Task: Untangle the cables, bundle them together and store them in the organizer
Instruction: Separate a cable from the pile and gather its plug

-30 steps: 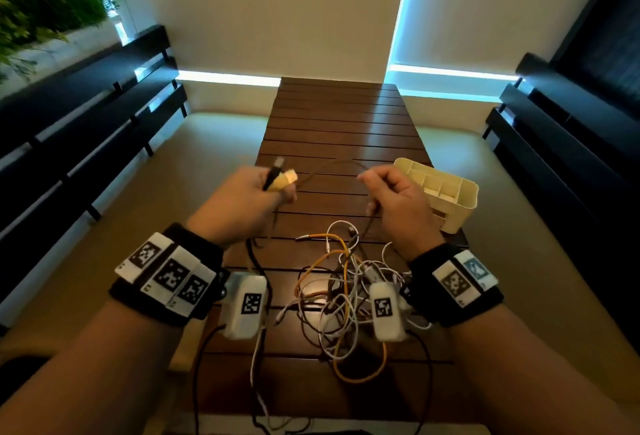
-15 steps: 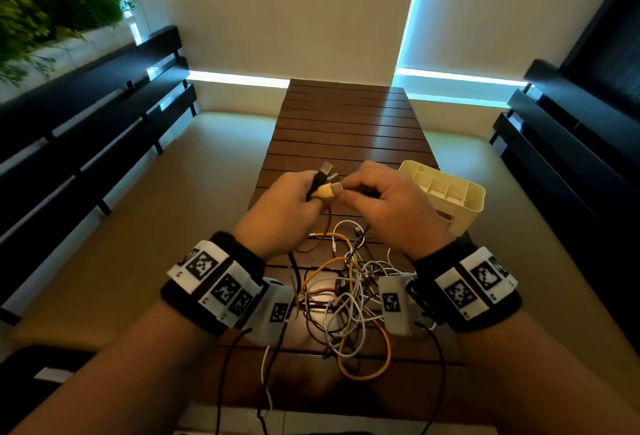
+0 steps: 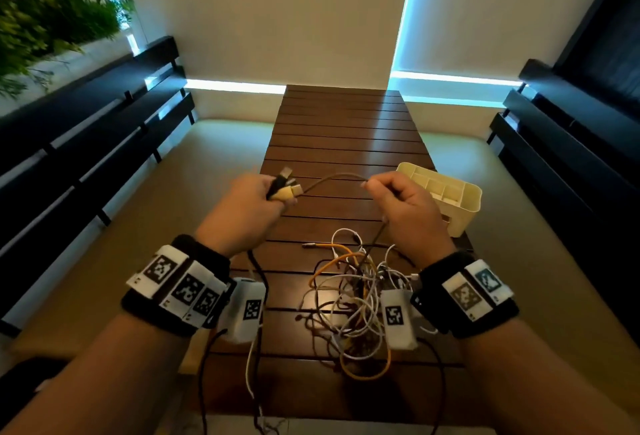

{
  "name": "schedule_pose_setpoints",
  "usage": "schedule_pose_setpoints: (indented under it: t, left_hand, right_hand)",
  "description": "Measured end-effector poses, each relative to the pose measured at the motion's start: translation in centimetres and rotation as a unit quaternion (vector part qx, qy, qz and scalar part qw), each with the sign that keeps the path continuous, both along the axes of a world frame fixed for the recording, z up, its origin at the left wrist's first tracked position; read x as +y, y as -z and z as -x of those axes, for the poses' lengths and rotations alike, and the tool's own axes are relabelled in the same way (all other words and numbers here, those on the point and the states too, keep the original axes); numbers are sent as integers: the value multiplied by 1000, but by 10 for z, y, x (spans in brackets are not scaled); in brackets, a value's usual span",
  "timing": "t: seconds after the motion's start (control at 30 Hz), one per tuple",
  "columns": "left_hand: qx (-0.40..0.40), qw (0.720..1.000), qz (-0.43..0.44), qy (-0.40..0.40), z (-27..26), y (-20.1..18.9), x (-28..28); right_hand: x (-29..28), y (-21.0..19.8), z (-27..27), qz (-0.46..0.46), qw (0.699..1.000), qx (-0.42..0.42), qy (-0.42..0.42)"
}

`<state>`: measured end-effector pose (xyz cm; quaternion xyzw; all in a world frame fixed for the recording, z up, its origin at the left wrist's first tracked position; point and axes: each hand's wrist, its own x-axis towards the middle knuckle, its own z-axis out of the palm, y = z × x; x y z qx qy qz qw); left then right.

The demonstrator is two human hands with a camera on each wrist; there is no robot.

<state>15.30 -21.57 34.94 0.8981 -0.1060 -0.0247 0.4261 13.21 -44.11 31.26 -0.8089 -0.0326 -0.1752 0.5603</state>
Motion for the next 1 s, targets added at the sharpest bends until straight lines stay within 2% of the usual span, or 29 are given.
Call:
schedule_pose_setpoints:
  t: [0.1, 0.17, 0.23, 0.37, 0.47, 0.53, 0.63, 0.73, 0.8, 0.83, 0.9, 0.97, 1.0]
  left_hand:
    - [-30, 999, -24, -30, 3, 8, 0]
    - [-81, 996, 20, -44, 4, 4, -3]
    - [-106, 992, 55, -28, 8, -3, -11]
    - [-112, 992, 10, 56, 8, -5, -28]
    - [-97, 993, -2, 63, 6, -3, -31]
    - [-125, 990, 27, 62, 8, -7, -31]
    - [-164, 982, 82, 38, 12, -13, -31]
    - [-130, 964, 230, 10, 12, -24, -24]
    - [-91, 943, 321, -8, 11, -28, -16]
    - [-70, 940, 333, -15, 9, -28, -10]
    - [-29, 965, 261, -24, 3, -22, 1]
    - [11, 996, 82, -14, -1, -13, 9]
    - [24, 1000, 7, -13, -2, -8, 11]
  right_hand:
    - [-4, -4, -5, 86, 996, -27, -3]
    - [-2, 2, -11, 171, 985, -25, -12]
    - [6, 5, -16, 219, 974, -31, -39]
    - [22, -10, -21, 202, 969, -117, -85]
    - [22, -21, -20, 175, 969, -154, -84]
    - [21, -18, -15, 148, 977, -121, -94]
    - [24, 0, -4, 57, 989, 9, -133]
    - [26, 29, 4, 24, 980, 109, -162]
    - [22, 42, 6, 13, 982, 128, -140]
    - [20, 43, 5, -3, 984, 129, -120]
    - [14, 35, 1, -41, 990, 112, -73]
    - [8, 21, -5, -75, 994, 67, -34]
    - [6, 14, -7, -84, 995, 42, -23]
